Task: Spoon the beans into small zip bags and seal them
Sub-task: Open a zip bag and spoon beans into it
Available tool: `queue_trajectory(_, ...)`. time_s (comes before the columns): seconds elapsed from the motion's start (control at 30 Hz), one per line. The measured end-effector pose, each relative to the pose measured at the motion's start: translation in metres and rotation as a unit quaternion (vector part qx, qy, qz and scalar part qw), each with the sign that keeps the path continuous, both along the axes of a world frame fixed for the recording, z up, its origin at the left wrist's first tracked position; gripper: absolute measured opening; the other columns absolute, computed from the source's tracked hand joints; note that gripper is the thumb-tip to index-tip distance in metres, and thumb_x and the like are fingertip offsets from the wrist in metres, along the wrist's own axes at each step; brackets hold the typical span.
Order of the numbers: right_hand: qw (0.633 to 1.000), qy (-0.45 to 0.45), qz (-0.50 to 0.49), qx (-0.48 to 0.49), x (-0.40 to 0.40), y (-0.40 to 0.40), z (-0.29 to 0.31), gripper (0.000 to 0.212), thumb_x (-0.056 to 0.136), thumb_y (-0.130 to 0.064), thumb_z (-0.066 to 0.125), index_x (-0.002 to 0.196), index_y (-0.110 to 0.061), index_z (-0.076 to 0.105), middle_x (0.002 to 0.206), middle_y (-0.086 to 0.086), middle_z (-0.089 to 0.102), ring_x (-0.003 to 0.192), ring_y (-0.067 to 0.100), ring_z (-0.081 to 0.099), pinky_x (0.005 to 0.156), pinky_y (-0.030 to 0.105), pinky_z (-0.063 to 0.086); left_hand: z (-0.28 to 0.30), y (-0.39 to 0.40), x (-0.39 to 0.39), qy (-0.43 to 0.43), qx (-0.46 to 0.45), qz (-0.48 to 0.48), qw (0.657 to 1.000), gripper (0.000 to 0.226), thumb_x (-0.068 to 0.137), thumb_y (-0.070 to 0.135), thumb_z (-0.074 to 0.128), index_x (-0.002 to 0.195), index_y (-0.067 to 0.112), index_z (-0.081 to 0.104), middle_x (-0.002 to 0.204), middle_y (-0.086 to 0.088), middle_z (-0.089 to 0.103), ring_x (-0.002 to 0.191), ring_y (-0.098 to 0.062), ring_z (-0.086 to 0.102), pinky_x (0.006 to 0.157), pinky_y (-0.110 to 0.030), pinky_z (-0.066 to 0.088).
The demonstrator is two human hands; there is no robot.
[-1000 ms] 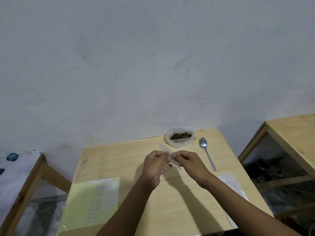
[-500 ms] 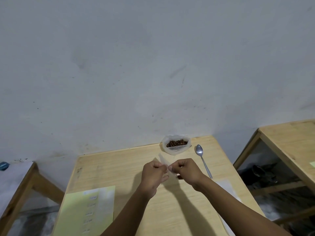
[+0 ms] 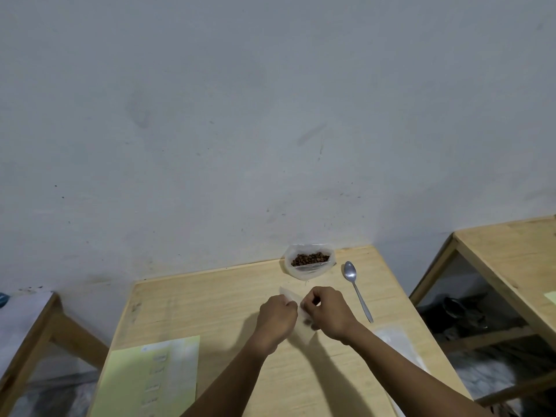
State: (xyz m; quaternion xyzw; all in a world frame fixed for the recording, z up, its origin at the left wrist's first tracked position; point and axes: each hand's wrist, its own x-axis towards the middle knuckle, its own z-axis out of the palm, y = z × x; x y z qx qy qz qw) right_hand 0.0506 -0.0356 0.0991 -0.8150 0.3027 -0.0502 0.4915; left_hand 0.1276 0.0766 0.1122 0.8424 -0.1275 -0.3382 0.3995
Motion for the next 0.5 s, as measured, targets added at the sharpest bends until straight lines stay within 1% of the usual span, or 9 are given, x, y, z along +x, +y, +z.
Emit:
queue_trajectory(0.07,1.000,0.012,-0.002,0.000,0.000,-0.001,-0.003,0.021,0.091,-0.011,0.056,0.070,-0.010,0.059,0.077,0.012,0.068,0.065,0.033,0.070,0.058,0.042,0.056,0.001,-0.001,-0.002,-0.020,0.006,-0.017,1.000,0.020,0.086,0.020,0.040,0.068,0.013,0.045,0.073,-0.004,0.054,0.065,-0.022,0.045,0.059,-0.030,0.037)
queue_trajectory(0.17,0.996,0.023,-0.041,-0.076,-0.003,-0.013,-0.008,0.022,0.090,-0.017,0.053,0.069,-0.011,0.055,0.070,0.006,0.063,0.064,0.028,0.065,0.061,0.046,0.057,0.002,-0.001,-0.004,-0.036,0.009,-0.036,0.999,0.029,0.089,0.019,0.043,0.061,0.014,0.035,0.066,0.000,0.043,0.059,-0.018,0.037,0.052,-0.031,0.026)
queue_trajectory(0.3,0.997,0.021,-0.036,-0.068,-0.006,-0.028,-0.005,0.020,0.093,-0.018,0.050,0.077,-0.006,0.051,0.074,0.012,0.065,0.062,0.031,0.066,0.057,0.047,0.056,0.004,-0.001,-0.013,-0.079,0.035,-0.063,0.994,0.025,0.086,0.026,0.051,0.066,0.016,0.041,0.070,0.003,0.046,0.060,-0.015,0.041,0.053,-0.029,0.030)
queue_trajectory(0.33,0.998,0.017,-0.022,-0.056,-0.006,-0.029,-0.004,0.021,0.094,-0.019,0.049,0.080,-0.005,0.051,0.077,0.012,0.067,0.063,0.032,0.067,0.059,0.047,0.057,0.004,-0.001,-0.012,-0.089,0.019,-0.059,0.994,0.012,0.085,0.025,0.053,0.079,0.016,0.048,0.083,0.004,0.050,0.070,-0.014,0.046,0.059,-0.028,0.033)
queue_trajectory(0.37,0.999,0.011,-0.011,-0.041,-0.008,-0.028,-0.002,0.021,0.095,-0.020,0.048,0.082,-0.004,0.051,0.079,0.010,0.068,0.065,0.033,0.068,0.060,0.048,0.057,0.002,-0.001,-0.010,-0.087,-0.008,-0.053,0.995,0.018,0.086,0.023,0.055,0.102,0.016,0.050,0.105,0.006,0.049,0.087,-0.013,0.049,0.068,-0.026,0.036)
queue_trajectory(0.4,1.000,0.007,-0.001,-0.026,-0.009,-0.028,-0.002,0.021,0.096,-0.020,0.048,0.083,-0.005,0.052,0.081,0.008,0.070,0.067,0.034,0.068,0.060,0.048,0.058,0.001,0.000,-0.008,-0.084,-0.035,-0.056,0.994,0.043,0.086,0.020,0.056,0.126,0.017,0.041,0.125,0.009,0.039,0.107,-0.011,0.044,0.078,-0.023,0.035)
queue_trajectory(0.43,1.000,0.003,0.007,-0.013,-0.010,-0.027,-0.002,0.021,0.096,-0.020,0.048,0.082,-0.006,0.052,0.081,0.006,0.071,0.067,0.033,0.067,0.059,0.046,0.058,-0.002,0.002,-0.004,-0.080,-0.061,-0.066,0.993,0.063,0.087,0.018,0.056,0.142,0.020,0.027,0.138,0.012,0.028,0.122,-0.009,0.036,0.086,-0.021,0.034)
queue_trajectory(0.47,1.000,-0.004,0.015,0.000,-0.011,-0.027,-0.002,0.020,0.096,-0.020,0.049,0.081,-0.007,0.052,0.082,0.006,0.071,0.066,0.031,0.066,0.057,0.043,0.058,0.000,0.003,-0.002,-0.076,-0.069,-0.089,0.991,0.071,0.087,0.017,0.054,0.148,0.026,0.019,0.146,0.013,0.023,0.131,-0.010,0.030,0.091,-0.022,0.035)
queue_trajectory(0.5,1.000,-0.009,0.020,0.008,-0.012,-0.027,-0.001,0.020,0.096,-0.019,0.051,0.079,-0.009,0.052,0.082,0.006,0.071,0.065,0.027,0.065,0.055,0.040,0.058,-0.002,0.003,0.000,-0.078,-0.070,-0.115,0.988,0.070,0.086,0.019,0.052,0.148,0.032,0.021,0.150,0.011,0.026,0.134,-0.013,0.032,0.094,-0.025,0.038)
